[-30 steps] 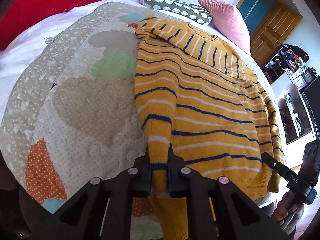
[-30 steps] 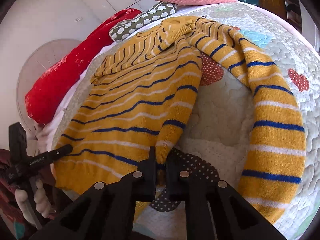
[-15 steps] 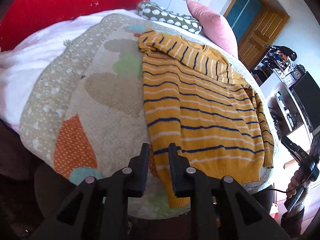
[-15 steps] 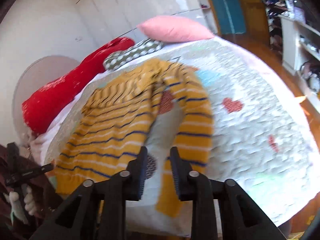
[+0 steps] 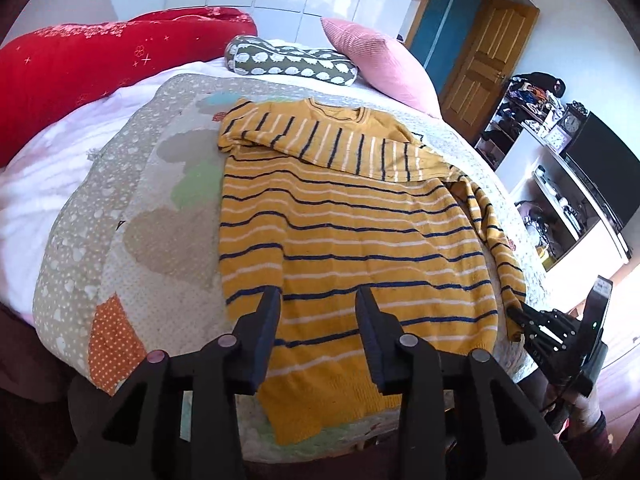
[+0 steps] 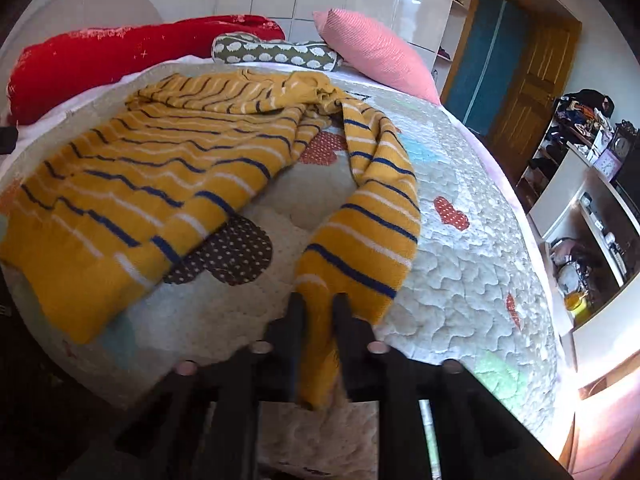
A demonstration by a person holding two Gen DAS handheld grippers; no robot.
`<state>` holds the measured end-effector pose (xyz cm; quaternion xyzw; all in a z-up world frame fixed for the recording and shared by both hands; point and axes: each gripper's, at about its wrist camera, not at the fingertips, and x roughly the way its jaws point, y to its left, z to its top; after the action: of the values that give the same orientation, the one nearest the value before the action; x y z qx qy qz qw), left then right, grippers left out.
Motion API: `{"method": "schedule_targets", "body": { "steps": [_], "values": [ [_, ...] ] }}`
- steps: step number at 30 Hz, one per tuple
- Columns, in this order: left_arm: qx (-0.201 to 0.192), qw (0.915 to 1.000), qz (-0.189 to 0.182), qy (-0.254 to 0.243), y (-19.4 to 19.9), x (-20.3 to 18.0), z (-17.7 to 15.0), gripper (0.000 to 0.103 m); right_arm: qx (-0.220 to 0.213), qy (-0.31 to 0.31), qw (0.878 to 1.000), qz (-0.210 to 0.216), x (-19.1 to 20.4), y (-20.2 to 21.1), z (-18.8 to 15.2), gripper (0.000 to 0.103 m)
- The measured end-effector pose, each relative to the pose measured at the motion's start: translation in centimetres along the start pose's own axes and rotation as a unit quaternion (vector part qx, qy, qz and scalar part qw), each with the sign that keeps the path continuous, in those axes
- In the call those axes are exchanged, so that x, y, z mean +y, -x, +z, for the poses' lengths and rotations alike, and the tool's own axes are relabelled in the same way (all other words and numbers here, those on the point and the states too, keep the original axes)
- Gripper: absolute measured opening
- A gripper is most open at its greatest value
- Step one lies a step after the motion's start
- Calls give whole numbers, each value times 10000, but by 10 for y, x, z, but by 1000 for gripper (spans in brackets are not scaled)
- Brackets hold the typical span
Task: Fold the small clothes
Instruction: 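Hold the hem with the left gripper while the right gripper pulls a sleeve outward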
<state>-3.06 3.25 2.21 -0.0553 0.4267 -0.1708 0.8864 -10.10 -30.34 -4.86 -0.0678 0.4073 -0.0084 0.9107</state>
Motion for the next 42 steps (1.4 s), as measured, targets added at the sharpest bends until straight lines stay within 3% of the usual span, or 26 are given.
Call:
{"method": "schedule_targets", "body": {
  "steps": [2, 4, 8, 12, 16, 18, 20, 22, 25, 27, 28, 32, 33, 34, 35, 38, 42],
  "values": [
    [-11, 9999, -52, -106, -1, -9, 4, 38, -137, -543, 9980, 295, -33, 11, 9, 10],
    [-55, 9997, -90, -220, 0, -16, 8, 38, -530, -1262, 9904, 166, -83, 32, 18, 10],
    [-87, 9991, -231, -337, -3, -26, 15, 43, -1044, -3027, 9473, -48, -194, 67, 6, 10],
    [23, 9992, -271, -307, -14, -32, 18, 43, -799, -3767, 9183, -912, -258, 61, -23, 11],
    [180, 9989, -366, -232, -25, -36, 17, 43, -627, -4047, 9066, -1017, -281, 60, -46, 14],
    [252, 9988, -368, -210, -31, -37, 17, 43, -662, -4135, 9050, -744, -283, 59, -54, 35],
    [317, 9986, -372, -192, -36, -39, 18, 43, -675, -4371, 8966, -216, -281, 53, -64, 47],
    [369, 9985, -368, -189, -41, -42, 18, 44, -687, -4726, 8775, 441, -276, 46, -75, 47],
    [420, 9981, -396, -211, -47, -47, 19, 44, -595, -5284, 8362, 1345, -265, 25, -90, 47],
    [436, 9979, -414, -227, -50, -50, 19, 44, -486, -5501, 8172, 1649, -255, 8, -93, 47],
    [440, 9978, -435, -235, -52, -52, 20, 44, -475, -5566, 8137, 1605, -252, 2, -92, 47],
    [417, 9976, -487, -247, -53, -55, 23, 44, -673, -5730, 8111, 959, -261, -5, -78, 47],
    [390, 9977, -509, -239, -52, -55, 24, 44, -666, -5662, 8186, 699, -263, -7, -72, 41],
    [359, 9977, -529, -229, -51, -54, 25, 44, -595, -5535, 8295, 461, -265, -10, -64, 27],
    [318, 9978, -547, -216, -49, -52, 27, 44, -507, -5327, 8443, 286, -265, -12, -53, 6],
    [164, 9980, -569, -213, -44, -42, 39, 44, -663, -4922, 8680, -26, -266, 6, -16, 5],
    [-197, 9984, -525, -99, -42, -19, 67, 51, -1464, -4096, 8995, -406, -254, 65, 78, 5]
  ]
}}
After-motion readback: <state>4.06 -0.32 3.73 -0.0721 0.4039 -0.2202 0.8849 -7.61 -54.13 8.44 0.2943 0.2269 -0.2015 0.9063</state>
